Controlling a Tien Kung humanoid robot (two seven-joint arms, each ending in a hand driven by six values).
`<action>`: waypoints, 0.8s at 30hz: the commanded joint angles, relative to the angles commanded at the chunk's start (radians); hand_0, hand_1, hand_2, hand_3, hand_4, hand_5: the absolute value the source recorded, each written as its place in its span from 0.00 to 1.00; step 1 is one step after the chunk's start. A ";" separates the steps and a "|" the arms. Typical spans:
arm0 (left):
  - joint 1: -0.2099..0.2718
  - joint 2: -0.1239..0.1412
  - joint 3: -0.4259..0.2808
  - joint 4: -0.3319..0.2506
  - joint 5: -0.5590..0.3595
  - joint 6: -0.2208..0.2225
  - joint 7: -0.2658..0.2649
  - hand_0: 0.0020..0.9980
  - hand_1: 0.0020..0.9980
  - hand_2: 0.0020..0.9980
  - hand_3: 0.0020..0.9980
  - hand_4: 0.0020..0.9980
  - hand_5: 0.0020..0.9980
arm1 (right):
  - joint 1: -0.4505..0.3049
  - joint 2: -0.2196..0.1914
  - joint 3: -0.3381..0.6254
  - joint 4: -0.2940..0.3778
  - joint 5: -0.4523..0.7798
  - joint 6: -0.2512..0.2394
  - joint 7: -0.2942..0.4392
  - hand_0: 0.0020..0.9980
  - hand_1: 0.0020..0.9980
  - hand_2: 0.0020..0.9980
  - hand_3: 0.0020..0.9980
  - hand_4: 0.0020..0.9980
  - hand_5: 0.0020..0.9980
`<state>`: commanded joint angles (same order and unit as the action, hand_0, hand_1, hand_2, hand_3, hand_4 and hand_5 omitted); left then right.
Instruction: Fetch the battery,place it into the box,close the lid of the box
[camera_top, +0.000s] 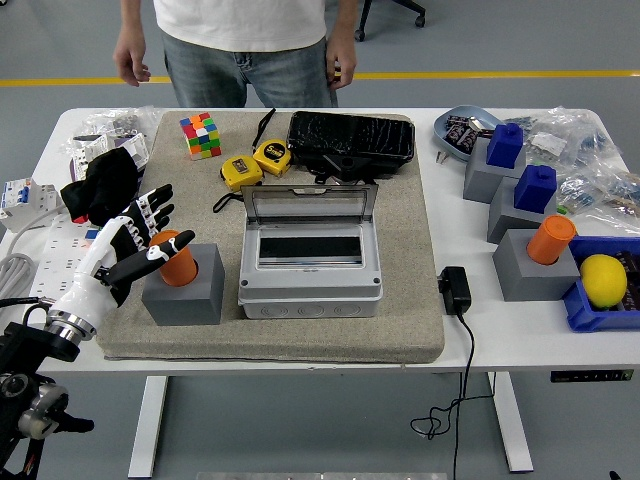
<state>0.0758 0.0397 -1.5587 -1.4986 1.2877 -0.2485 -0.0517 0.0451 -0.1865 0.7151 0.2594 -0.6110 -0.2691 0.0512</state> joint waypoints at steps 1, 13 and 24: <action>0.000 0.000 0.000 0.000 0.001 0.000 0.000 1.00 1.00 1.00 0.92 1.00 0.19 | 0.000 0.000 0.000 0.000 0.000 0.000 0.000 0.81 0.78 0.76 0.79 1.00 1.00; 0.003 -0.003 0.010 -0.005 0.058 0.027 0.005 1.00 1.00 0.99 0.90 1.00 0.00 | 0.002 0.000 0.001 0.000 0.003 0.001 0.001 0.81 0.78 0.76 0.78 1.00 1.00; -0.002 -0.006 0.029 0.015 0.036 0.063 -0.009 1.00 1.00 0.97 0.89 1.00 0.00 | 0.004 0.000 -0.003 -0.001 0.005 0.001 0.001 0.81 0.78 0.75 0.78 1.00 1.00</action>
<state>0.0736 0.0336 -1.5299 -1.4833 1.3239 -0.1855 -0.0603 0.0493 -0.1867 0.7119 0.2585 -0.6061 -0.2684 0.0521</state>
